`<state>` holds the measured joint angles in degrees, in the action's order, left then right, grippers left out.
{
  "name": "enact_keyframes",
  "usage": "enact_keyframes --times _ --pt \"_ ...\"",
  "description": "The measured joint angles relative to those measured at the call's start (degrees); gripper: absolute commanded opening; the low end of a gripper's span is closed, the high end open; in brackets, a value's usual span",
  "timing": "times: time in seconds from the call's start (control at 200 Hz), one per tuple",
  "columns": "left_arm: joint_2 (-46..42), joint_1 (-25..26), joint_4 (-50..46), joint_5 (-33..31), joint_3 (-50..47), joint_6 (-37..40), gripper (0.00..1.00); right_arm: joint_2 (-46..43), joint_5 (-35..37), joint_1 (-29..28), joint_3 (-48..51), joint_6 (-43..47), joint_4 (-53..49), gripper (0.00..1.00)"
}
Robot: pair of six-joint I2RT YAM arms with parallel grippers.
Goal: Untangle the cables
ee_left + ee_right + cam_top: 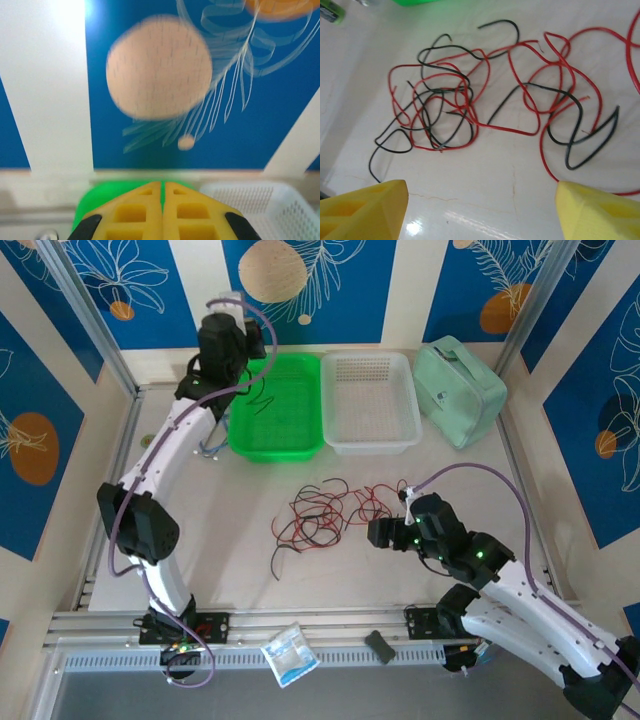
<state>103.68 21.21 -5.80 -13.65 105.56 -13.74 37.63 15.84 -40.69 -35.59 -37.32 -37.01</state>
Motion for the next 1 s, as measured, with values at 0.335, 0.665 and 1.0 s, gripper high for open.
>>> enact_keyframes --times 0.335,0.665,1.0 --pt "6.91 0.02 -0.24 7.56 -17.38 -7.98 0.17 8.46 -1.36 3.39 -4.55 -5.49 -5.84 0.73" --pt "6.97 2.36 -9.53 8.09 -15.82 -3.78 0.80 18.91 -5.92 2.73 -6.62 -12.09 -5.81 0.58" --pt "0.68 4.70 -19.52 4.72 -12.61 0.35 1.00 32.00 -6.67 -4.11 -14.73 -16.22 -3.69 0.49"
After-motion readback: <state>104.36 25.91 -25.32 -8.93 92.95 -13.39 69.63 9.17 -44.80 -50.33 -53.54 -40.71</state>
